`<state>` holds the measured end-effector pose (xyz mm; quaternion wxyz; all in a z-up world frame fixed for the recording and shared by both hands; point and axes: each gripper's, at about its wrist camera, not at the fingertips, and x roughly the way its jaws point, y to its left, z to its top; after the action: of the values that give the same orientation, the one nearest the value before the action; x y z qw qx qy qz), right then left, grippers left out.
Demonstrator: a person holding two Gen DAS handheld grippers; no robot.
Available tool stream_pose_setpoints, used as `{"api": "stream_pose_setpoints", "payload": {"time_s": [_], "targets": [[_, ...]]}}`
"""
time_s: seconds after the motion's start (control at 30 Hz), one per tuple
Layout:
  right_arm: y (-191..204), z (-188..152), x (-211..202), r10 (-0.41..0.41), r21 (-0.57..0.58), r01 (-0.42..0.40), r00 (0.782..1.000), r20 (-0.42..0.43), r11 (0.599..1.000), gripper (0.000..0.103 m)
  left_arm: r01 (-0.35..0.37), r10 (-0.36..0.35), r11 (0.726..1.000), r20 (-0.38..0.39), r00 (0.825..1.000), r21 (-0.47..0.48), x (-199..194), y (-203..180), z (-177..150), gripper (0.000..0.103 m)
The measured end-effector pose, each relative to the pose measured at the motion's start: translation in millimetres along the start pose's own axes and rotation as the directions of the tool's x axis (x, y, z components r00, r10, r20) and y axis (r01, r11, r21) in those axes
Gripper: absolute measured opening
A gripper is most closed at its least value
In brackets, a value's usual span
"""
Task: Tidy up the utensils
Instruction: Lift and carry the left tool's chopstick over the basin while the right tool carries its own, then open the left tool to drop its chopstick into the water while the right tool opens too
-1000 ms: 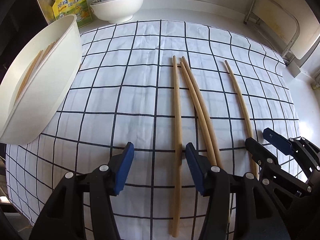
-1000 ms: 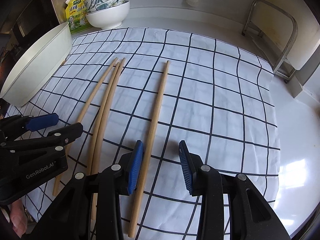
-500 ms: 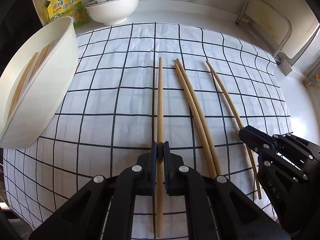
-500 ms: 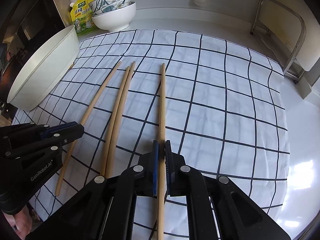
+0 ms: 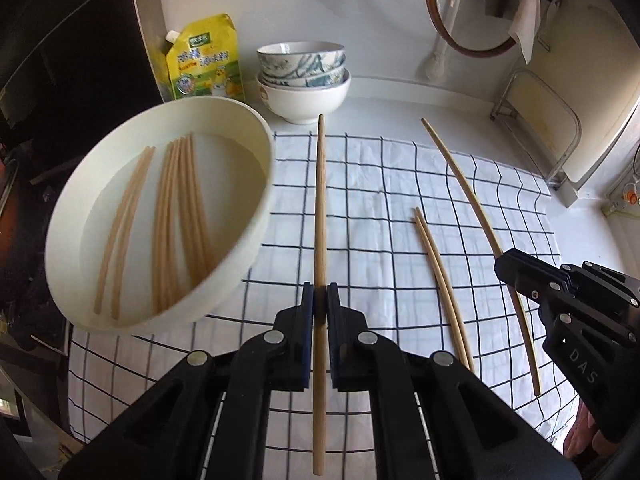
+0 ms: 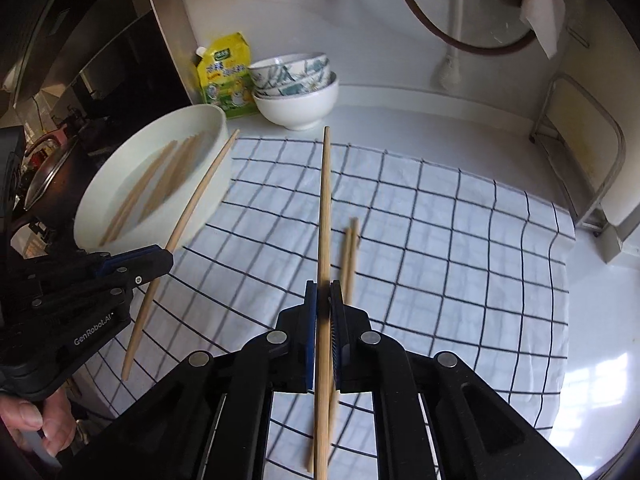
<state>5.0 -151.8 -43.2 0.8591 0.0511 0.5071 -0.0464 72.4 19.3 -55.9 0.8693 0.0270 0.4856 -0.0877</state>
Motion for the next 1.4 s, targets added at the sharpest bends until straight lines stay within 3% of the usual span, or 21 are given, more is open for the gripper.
{"api": "stream_pose_setpoints", "payload": {"time_s": [0.3, 0.63, 1.0, 1.3, 1.37, 1.4], "targets": [[79.6, 79.1, 9.2, 0.105, -0.111, -0.097, 0.991, 0.077, 0.989, 0.007, -0.071, 0.077, 0.996, 0.108, 0.991, -0.060, -41.0, 81.9, 40.9, 0.007], [156.8, 136.0, 71.8, 0.145, -0.164, -0.136, 0.988, 0.046, 0.977, 0.007, -0.098, 0.110, 0.989, 0.102, 0.989, -0.114, -18.7, 165.6, 72.0, 0.007], [178.6, 123.1, 152.1, 0.099, -0.088, -0.110, 0.988, -0.122, 0.990, 0.006, -0.052, 0.050, 0.992, -0.024, 0.998, -0.114, 49.1, 195.5, 74.5, 0.008], [176.3, 113.0, 169.6, 0.075, -0.055, -0.085, 0.984, -0.159, 0.995, 0.007, -0.052, 0.042, 0.992, -0.085, 0.995, -0.116, 72.7, 199.4, 59.9, 0.008], [176.8, 112.5, 166.9, 0.070, -0.058, -0.079, 0.986, -0.150, 0.995, 0.015, -0.055, 0.044, 0.991, -0.087, 0.995, -0.123, 71.4, 201.5, 59.8, 0.010], [176.9, 112.3, 164.1, 0.063, -0.061, -0.072, 0.988, -0.140, 0.996, 0.018, -0.058, 0.046, 0.990, -0.089, 0.995, -0.132, 71.0, 203.0, 60.2, 0.018]]}}
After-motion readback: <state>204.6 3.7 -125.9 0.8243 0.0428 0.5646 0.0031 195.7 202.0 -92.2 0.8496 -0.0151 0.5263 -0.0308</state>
